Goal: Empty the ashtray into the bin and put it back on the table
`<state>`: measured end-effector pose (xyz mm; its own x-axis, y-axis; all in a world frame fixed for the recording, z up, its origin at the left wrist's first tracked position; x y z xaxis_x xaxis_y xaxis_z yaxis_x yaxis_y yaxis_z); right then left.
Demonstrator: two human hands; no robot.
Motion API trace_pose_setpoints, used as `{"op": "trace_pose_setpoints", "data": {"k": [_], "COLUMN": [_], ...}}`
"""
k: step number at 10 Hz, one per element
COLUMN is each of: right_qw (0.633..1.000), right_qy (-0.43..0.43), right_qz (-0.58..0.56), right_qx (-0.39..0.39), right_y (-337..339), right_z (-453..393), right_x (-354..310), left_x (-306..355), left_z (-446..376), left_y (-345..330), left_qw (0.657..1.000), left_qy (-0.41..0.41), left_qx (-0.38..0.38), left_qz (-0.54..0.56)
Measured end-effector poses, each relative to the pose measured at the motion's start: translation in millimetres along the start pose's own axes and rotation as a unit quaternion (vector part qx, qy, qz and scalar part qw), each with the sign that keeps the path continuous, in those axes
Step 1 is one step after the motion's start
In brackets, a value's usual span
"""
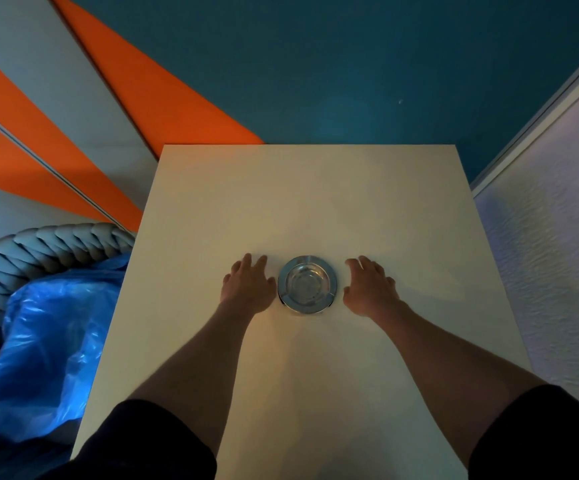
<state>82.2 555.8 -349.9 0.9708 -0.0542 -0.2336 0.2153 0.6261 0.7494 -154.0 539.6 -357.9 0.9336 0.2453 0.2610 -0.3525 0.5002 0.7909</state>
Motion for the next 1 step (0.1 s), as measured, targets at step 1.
{"op": "trace_pose_setpoints", "data": {"k": [1], "right_qw": [1.000], "right_qy": [0.007], "right_qz": [-0.006], "right_qx": [0.022], "right_y": [18.8], "right_z": [5.7], "right_x": [-6.6], "left_x": [8.3], "left_z": [2.4], "left_y": [21.9], "left_qw": [1.000], "left_qy": [-0.007], "left_qx": [0.018], "left_qz": [0.002]}}
Point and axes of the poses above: each hand's wrist, its own z-axis away from the middle knuckle, its own y-axis out of the back of the hand, x = y × z, the point moved 3 cm from there along -z, towards the middle knuckle, and after that the axes turned 9 degrees about -x, right-handed, at the moved point
